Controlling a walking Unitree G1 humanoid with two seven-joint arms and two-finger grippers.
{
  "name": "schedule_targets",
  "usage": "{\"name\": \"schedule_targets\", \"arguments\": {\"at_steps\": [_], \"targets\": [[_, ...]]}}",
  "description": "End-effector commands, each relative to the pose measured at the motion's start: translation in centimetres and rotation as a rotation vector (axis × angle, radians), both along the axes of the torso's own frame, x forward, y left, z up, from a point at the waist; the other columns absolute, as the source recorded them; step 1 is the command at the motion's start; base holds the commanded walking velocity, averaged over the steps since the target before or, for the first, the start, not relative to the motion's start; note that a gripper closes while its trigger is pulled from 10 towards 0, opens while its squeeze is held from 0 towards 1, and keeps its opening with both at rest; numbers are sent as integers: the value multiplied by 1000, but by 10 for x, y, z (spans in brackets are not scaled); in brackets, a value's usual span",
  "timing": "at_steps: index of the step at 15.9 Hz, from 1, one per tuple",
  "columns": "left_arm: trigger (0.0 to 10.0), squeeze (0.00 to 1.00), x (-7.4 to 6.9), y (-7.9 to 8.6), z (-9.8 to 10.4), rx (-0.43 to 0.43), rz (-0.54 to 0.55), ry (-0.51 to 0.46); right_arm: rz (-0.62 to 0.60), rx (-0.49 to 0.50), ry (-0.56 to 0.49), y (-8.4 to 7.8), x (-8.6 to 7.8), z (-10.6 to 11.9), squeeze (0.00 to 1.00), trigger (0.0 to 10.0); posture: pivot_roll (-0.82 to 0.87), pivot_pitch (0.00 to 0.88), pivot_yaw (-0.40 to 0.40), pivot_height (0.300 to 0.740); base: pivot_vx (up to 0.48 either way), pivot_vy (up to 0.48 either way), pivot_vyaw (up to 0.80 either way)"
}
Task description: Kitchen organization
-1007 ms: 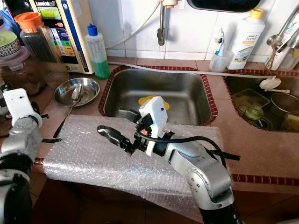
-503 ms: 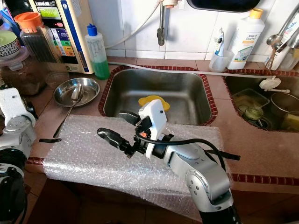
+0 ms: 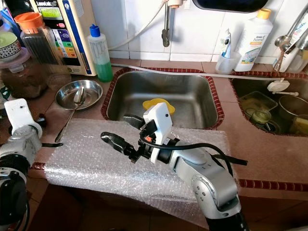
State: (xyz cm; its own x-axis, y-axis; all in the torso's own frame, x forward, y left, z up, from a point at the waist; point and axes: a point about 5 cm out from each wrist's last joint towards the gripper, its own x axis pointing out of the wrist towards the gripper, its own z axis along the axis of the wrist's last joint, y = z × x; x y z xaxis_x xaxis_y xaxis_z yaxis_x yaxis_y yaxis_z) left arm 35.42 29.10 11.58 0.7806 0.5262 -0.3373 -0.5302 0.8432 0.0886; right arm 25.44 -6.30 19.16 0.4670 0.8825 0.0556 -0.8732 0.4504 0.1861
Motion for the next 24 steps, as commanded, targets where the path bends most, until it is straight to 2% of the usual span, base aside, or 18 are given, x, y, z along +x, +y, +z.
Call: {"name": "schedule_targets", "arguments": {"at_steps": [1, 2, 3, 4, 5, 6, 10, 14, 24], "targets": [[10000, 0, 1, -3, -3, -21, -11, 21, -5, 3, -16, -2, 0, 3, 0, 10000, -34, 46, 65, 740, 0, 0, 0], [10000, 0, 0, -4, -5, -34, -14, 23, -5, 1, -17, -2, 0, 3, 0, 10000, -34, 46, 64, 740, 0, 0, 0], [9373, 0, -1, -5, -8, -56, -20, 30, -5, 0, -17, -3, 1, 3, 0, 10000, -33, 45, 63, 740, 0, 0, 0], [7804, 0, -2, -6, -11, -65, -28, 37, -6, 0, -17, -3, 1, 3, 0, 10000, -33, 45, 63, 740, 0, 0, 0], [1843, 0, -3, -8, -15, -75, -37, 47, -5, -2, -17, -3, 1, 3, 0, 10000, -34, 45, 61, 740, 0, 0, 0], [0, 0, -4, -11, -19, -95, -47, 51, -4, -3, -17, -3, 1, 3, 0, 10000, -33, 46, 61, 740, 0, 0, 0], [0, 0, -9, -21, -34, -153, -74, 91, -5, -8, -18, -4, 1, 2, 0, 10000, -32, 46, 62, 740, 0, 0, 0], [0, 0, -13, -30, -45, -155, -108, 118, -8, -15, -23, -6, 2, 3, 0, 10000, -28, 45, 61, 740, 0, 0, 0], [0, 0, -14, -31, -46, -156, -111, 121, -7, -16, -23, -6, 2, 3, 0, 10000, -28, 45, 61, 740, 0, 0, 0]]}}
